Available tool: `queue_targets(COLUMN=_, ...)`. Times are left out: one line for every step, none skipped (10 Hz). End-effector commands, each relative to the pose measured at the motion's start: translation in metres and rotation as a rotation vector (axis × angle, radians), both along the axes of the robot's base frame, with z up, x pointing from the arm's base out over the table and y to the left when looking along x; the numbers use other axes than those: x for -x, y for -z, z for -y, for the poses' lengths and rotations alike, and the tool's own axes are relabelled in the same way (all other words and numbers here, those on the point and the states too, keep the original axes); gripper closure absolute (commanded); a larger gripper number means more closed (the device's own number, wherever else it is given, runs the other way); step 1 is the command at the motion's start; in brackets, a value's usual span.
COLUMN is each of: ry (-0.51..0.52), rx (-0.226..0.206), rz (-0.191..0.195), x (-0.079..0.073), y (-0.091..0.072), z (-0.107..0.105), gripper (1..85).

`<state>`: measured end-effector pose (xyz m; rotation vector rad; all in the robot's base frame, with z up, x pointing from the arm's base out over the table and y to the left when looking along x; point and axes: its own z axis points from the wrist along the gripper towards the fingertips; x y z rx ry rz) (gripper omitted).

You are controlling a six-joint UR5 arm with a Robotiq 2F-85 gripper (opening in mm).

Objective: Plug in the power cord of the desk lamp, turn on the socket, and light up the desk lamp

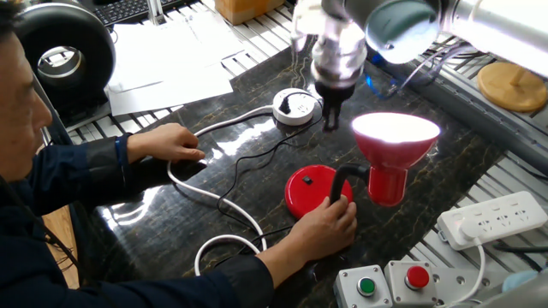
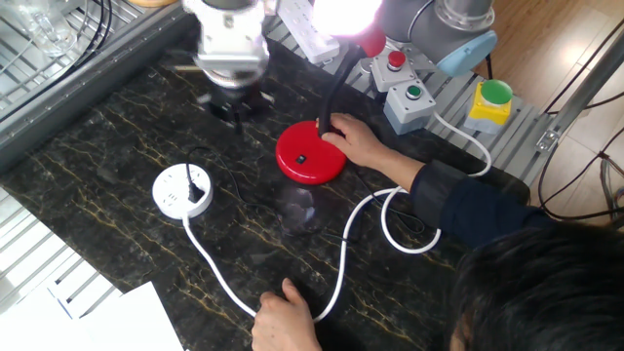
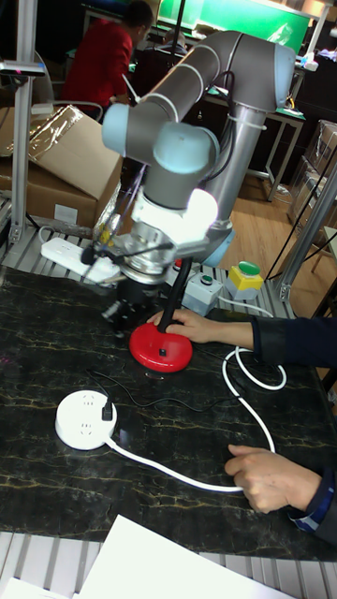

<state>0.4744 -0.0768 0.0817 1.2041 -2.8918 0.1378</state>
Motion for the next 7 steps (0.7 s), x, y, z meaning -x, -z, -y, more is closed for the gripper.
queue_targets(ry=-0.061, rx=0.019, rz=0.013, x=-0.007, y=-0.035, z=0.058, gripper=84.7)
queue_targets(ry=-0.068, rx=0.034, rz=0.032, x=-0.007, y=-0.045, z=0.075, gripper=84.7)
queue_targets(ry=-0.021, rx=0.019, rz=0.059, x=-0.001, y=-0.054, z=0.075, gripper=84.7)
queue_targets(ry=-0.013, rx=0.012, rz=0.073, x=0.001, y=-0.062, z=0.071, gripper=84.7)
queue_targets(ry=0.014, rx=-0.026, rz=0.073, x=0.005, y=-0.064, z=0.061, gripper=84.7)
queue_targets(ry=0.038, rx=-0.059, rz=0.074, x=0.004, y=-0.063, z=0.052, gripper=84.7)
queue_targets(ry=0.049, rx=-0.067, rz=0.082, x=0.001, y=-0.062, z=0.050, gripper=84.7)
